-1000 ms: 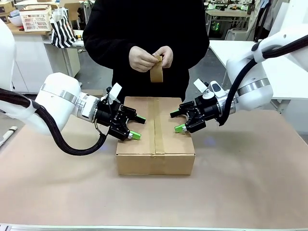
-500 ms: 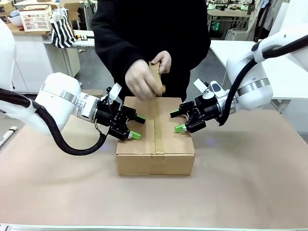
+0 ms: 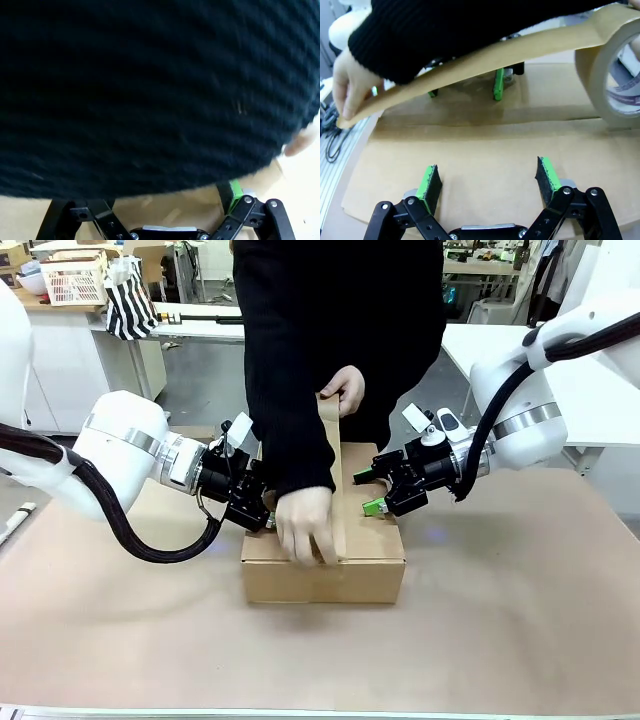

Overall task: Pack the gift set into the box.
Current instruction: Press and hold the closed box until the human finishes sealing it.

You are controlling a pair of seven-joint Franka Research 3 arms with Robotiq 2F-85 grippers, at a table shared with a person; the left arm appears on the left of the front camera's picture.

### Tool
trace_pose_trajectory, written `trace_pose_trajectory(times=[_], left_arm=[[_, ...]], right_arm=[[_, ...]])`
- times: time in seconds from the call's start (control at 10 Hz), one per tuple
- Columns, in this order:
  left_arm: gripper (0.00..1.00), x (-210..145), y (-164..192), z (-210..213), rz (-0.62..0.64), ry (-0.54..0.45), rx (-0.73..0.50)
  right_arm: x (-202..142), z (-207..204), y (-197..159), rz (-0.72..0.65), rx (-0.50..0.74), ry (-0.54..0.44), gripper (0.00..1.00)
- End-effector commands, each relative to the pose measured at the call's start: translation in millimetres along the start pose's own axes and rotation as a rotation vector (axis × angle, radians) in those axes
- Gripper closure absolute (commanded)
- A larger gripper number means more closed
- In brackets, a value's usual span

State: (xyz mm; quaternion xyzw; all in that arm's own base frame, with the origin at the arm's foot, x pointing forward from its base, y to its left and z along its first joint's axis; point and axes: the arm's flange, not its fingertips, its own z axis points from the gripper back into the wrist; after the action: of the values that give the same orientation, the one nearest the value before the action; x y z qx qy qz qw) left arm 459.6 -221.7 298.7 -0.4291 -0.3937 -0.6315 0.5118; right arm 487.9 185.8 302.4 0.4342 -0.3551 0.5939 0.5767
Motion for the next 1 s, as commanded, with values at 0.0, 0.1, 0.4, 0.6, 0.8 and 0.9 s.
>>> trace_pose_trajectory(times=[0.0, 0.1, 0.4, 0.6, 0.8, 0.9], left_arm=[[0.0, -4.1, -2.2, -0.7, 0.001, 0.007, -0.008], [0.0, -4.1, -2.2, -0.7, 0.001, 0.007, -0.008], [0.0, -4.1, -2.2, -0.7, 0.001, 0.007, -0.008], [0.0, -4.1, -2.2, -0.7, 0.001, 0.007, -0.008], [0.0, -4.1, -2.2, -0.7, 0.001, 0.007, -0.008], [0.0, -4.1, -2.2, -0.7, 0.001, 0.007, -0.008]], right_arm=[[-3.6, -0.5, 0.8, -0.005, -0.001, 0.004, 0.0], [-3.6, -0.5, 0.8, -0.005, -0.001, 0.004, 0.0], [-3.6, -0.5, 0.8, -0.005, -0.001, 0.004, 0.0], [-3.6, -0.5, 0.8, -0.005, -0.001, 0.004, 0.0], [-3.6, -0.5, 0.8, -0.005, -0.001, 0.004, 0.0], [-3.6, -0.5, 0.8, -0.005, -0.001, 0.004, 0.0]])
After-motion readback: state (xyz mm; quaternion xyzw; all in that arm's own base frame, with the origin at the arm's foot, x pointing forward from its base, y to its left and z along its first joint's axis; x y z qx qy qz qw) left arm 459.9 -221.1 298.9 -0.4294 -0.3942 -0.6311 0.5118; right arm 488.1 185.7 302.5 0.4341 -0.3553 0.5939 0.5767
